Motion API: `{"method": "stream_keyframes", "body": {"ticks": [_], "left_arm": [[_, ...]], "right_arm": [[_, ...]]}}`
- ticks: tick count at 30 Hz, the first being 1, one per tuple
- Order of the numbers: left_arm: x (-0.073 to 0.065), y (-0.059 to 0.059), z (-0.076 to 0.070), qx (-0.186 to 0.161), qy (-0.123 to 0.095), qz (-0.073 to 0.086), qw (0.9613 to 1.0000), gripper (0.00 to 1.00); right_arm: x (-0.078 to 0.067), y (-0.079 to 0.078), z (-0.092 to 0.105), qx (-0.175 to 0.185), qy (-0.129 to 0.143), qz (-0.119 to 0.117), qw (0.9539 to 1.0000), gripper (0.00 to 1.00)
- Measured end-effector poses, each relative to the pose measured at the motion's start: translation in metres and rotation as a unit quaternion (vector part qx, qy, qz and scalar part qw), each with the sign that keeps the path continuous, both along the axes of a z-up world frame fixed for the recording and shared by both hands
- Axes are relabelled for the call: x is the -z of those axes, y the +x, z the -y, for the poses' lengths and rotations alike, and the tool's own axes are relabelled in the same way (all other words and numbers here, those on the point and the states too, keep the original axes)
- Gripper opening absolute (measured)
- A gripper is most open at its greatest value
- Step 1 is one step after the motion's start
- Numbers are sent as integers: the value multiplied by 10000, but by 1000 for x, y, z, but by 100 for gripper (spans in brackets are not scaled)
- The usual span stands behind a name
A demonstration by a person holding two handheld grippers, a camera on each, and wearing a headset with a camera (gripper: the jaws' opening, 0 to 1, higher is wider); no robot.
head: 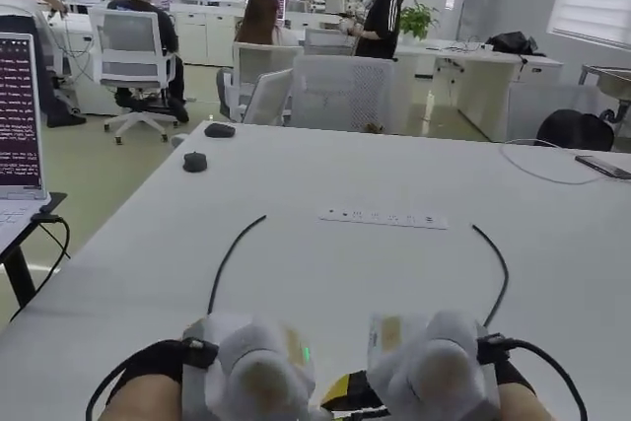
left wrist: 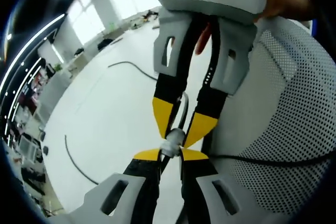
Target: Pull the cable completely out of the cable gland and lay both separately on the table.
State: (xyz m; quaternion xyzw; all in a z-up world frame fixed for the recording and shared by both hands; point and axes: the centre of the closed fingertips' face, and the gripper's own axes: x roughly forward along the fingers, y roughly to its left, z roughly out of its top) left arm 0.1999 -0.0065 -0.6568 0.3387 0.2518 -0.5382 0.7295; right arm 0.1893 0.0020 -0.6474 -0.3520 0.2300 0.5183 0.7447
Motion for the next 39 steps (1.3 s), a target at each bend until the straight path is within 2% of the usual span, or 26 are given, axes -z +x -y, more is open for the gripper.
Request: {"method": "stream_keyframes", "body": {"ticks": [2,4,6,7,8,11,12,13,14,15,16,17,18,19,21,22,23,26,27,28,30,32,34,35,37,39], "left_arm": [[0,0,-1,-177,-163,-219,9995,13],[0,-1,-1,-302,-348,-472,9978,13],[-1,-2,-1,-467,-526,-758,9946,13],[-2,-1,-1,-467,-588,-769,9942,13],[-2,-2,-1,-491,-640,-865,9930,13],[-1,-2,-1,-551,-680,-961,9915,13],[1,-4,-1,-466,-579,-905,9931,14],[1,-4,0,-286,-494,-704,9959,14],[0,-4,1,-253,-442,-601,9969,14],[0,-5,2,-182,-348,-505,9980,14],[-1,-4,3,-130,-342,-418,9985,14],[-1,-5,4,-139,-354,-412,9984,14],[-2,-5,4,-125,-359,-406,9985,14],[-3,-4,5,-96,-364,-363,9986,14],[-5,-2,4,-107,-377,-296,9988,14],[-5,-2,5,-60,-391,-278,9988,14],[-6,-3,6,-25,-409,-256,9988,14],[-5,-3,6,36,-338,-201,9992,14],[-4,-3,6,68,-286,-150,9995,14],[-5,-3,6,90,-270,-126,9995,14],[-5,-3,6,108,-279,-120,9995,14],[-5,-2,6,102,-264,-84,9996,14],[-4,-2,6,115,-255,-120,9995,14],[-3,-3,6,110,-256,-163,9995,14],[-3,-3,5,120,-224,-124,9996,14],[-2,-3,5,93,-241,-169,9995,14]], "right_arm": [[-2,0,-1,-279,-312,421,9982,9],[-2,-1,-2,-417,-511,634,9958,9],[-2,-2,-2,-671,-747,907,9908,9],[-2,-2,-1,-725,-810,992,9891,9],[-3,-2,-2,-792,-858,1054,9876,9],[-1,-2,-2,-1085,-1187,1353,9777,10],[1,-3,-3,-1016,-1152,1228,9805,11],[3,-3,-2,-976,-1163,1045,9829,12],[4,-4,0,-805,-1058,795,9879,12],[3,-3,0,-583,-853,483,9935,13],[2,-4,2,-333,-560,-6,9979,14],[1,-3,4,-217,-430,-222,9986,17],[1,0,10,-150,-407,-413,9982,20],[0,6,16,0,-455,-409,9981,19],[1,7,19,299,-191,-963,9947,21],[1,6,19,347,-33,-1263,9914,21],[2,3,18,305,38,-1456,9889,20],[4,3,16,342,207,-1726,9842,18],[4,1,14,437,345,-1995,9783,19],[4,-1,13,467,424,-2118,9753,19],[2,2,10,497,548,-2124,9744,16],[-1,-1,5,606,794,-2386,9660,12],[2,1,7,703,714,-2379,9661,12],[2,-1,6,684,670,-2359,9670,12],[2,-1,6,610,560,-2164,9728,12],[2,-1,7,487,315,-1882,9804,12]]}}
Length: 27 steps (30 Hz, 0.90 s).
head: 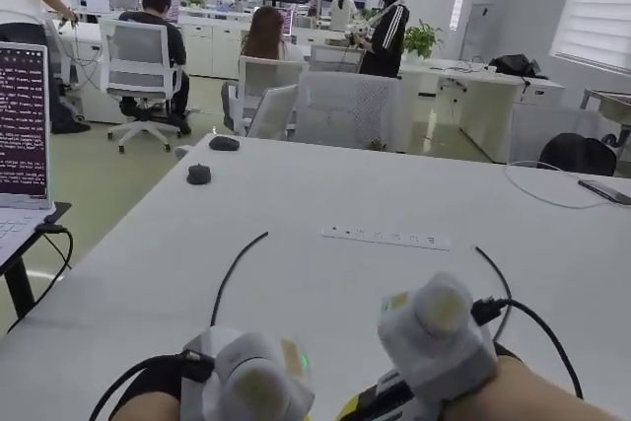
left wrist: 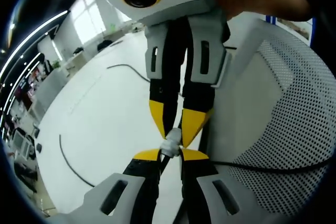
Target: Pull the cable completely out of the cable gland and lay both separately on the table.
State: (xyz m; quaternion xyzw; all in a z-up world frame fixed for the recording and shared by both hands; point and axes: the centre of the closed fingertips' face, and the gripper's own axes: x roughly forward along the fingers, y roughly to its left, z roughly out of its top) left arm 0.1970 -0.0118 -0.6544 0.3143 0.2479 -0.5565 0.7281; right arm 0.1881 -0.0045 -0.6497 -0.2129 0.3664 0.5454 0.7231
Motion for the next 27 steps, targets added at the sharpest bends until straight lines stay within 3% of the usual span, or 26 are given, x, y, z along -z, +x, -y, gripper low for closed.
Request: {"method": "stream_keyframes", "body": {"ticks": [4,6,7,8,9,10,11,12,13,14,16,18,20,23,27], "left_arm": [[0,1,-1,-131,-93,-158,9997,14],[-1,3,-2,-230,-175,-249,9993,14],[-2,1,-2,-339,-293,-427,9981,14],[-1,2,-2,-391,-322,-491,9975,14],[-1,3,-2,-397,-320,-507,9974,14],[-1,2,-2,-376,-305,-504,9976,14],[0,0,-1,-334,-287,-509,9977,14],[2,-1,-1,-308,-256,-503,9979,14],[3,-2,-1,-260,-194,-444,9985,14],[3,-1,-2,-247,-143,-384,9989,14],[3,3,-4,-278,-103,-288,9991,14],[1,5,-6,-324,-143,-263,9990,14],[-3,7,-5,-312,-172,-143,9993,14],[-3,9,-5,-331,-124,-20,9994,15],[-5,16,-10,-468,-120,85,9988,14]], "right_arm": [[-1,1,-1,-491,-423,907,9938,12],[-3,1,-3,-863,-625,1531,9825,12],[-3,1,-2,-906,-679,1616,9803,12],[-2,1,-2,-987,-808,1863,9742,12],[-2,0,-2,-1235,-987,2195,9627,12],[-1,-1,-2,-1291,-1079,2307,9584,12],[1,-3,-1,-1268,-1138,2296,9583,12],[2,-5,-2,-1187,-1077,2215,9619,12],[3,-2,-1,-824,-912,2002,9720,12],[5,-2,0,-628,-818,1832,9777,14],[6,3,4,-300,-642,1673,9834,24],[8,8,11,-142,-713,1663,9834,26],[10,10,16,-37,-691,1626,9843,21],[8,14,21,139,-635,1614,9847,4],[8,18,19,259,-491,1596,9856,5]]}}
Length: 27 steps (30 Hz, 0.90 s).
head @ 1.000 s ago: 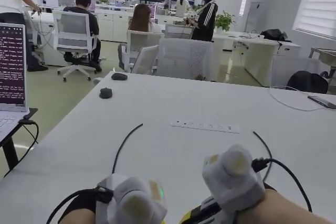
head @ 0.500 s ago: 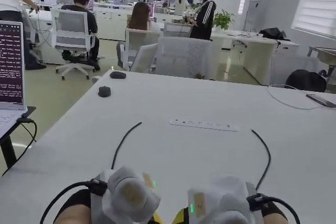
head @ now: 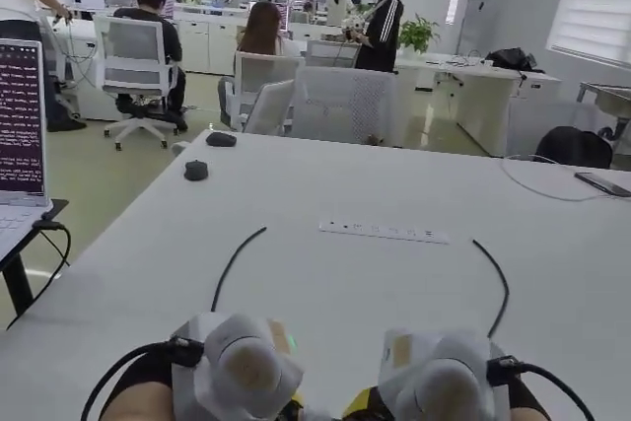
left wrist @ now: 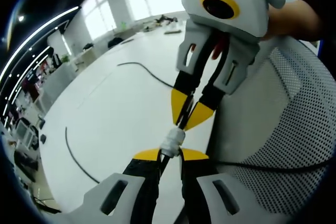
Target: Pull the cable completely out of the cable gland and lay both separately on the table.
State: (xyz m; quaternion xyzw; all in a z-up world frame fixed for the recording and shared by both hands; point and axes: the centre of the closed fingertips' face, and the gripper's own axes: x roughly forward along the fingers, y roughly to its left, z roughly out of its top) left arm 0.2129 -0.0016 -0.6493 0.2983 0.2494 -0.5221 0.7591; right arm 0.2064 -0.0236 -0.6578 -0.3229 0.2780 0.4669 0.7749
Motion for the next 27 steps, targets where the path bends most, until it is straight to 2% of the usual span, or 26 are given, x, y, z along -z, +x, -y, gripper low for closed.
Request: {"method": "stream_keyframes", "body": {"ticks": [3,11,18,24,27], "left_arm": [[-1,4,-4,-125,0,37,9999,14],[-1,13,-13,-393,55,96,9992,14],[-1,14,-14,-441,90,120,9989,14],[0,15,-16,-483,116,114,9987,14],[0,15,-17,-476,154,124,9987,14]], "right_arm": [[-1,3,2,85,31,46,9999,4],[2,8,16,412,11,-51,9991,4],[11,12,34,682,-321,-86,9971,4],[21,15,64,1304,-733,-268,9884,5],[28,15,87,1656,-1154,-349,9788,6]]}}
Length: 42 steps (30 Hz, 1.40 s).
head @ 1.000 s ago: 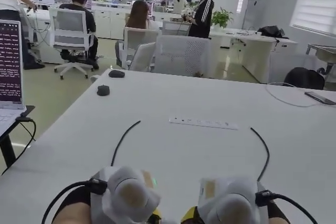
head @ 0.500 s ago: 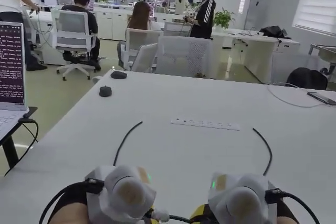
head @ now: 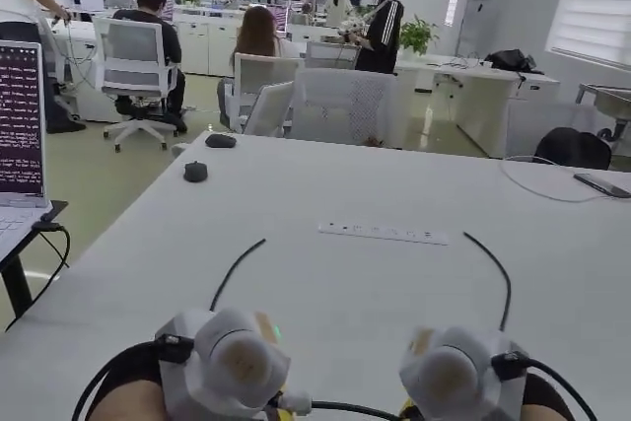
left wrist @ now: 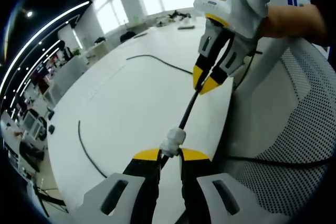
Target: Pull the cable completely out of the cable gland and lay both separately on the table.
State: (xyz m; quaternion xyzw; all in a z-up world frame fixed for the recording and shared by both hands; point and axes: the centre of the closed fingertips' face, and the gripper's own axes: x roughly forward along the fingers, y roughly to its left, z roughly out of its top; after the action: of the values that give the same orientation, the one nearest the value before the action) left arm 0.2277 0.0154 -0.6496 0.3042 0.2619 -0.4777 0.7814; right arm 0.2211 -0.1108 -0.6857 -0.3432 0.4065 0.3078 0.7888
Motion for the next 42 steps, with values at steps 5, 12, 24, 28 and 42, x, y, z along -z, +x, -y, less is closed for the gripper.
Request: {"method": "stream_keyframes", "body": {"ticks": [5,12,24,28,42], "left_arm": [[1,-1,0,71,114,69,9999,14],[2,-4,3,154,97,36,9998,14],[2,-5,6,250,117,51,9996,14],[2,-5,5,246,137,71,9996,14],[3,-2,1,120,161,47,9998,14]], "right_arm": [[8,-4,10,-4,-375,-179,9991,9],[-11,-6,-52,-1021,480,214,9934,23],[-27,-11,-83,-1734,867,566,9794,4],[-22,-8,-75,-1660,706,522,9822,4],[-5,-2,-41,-935,331,173,9949,4]]}}
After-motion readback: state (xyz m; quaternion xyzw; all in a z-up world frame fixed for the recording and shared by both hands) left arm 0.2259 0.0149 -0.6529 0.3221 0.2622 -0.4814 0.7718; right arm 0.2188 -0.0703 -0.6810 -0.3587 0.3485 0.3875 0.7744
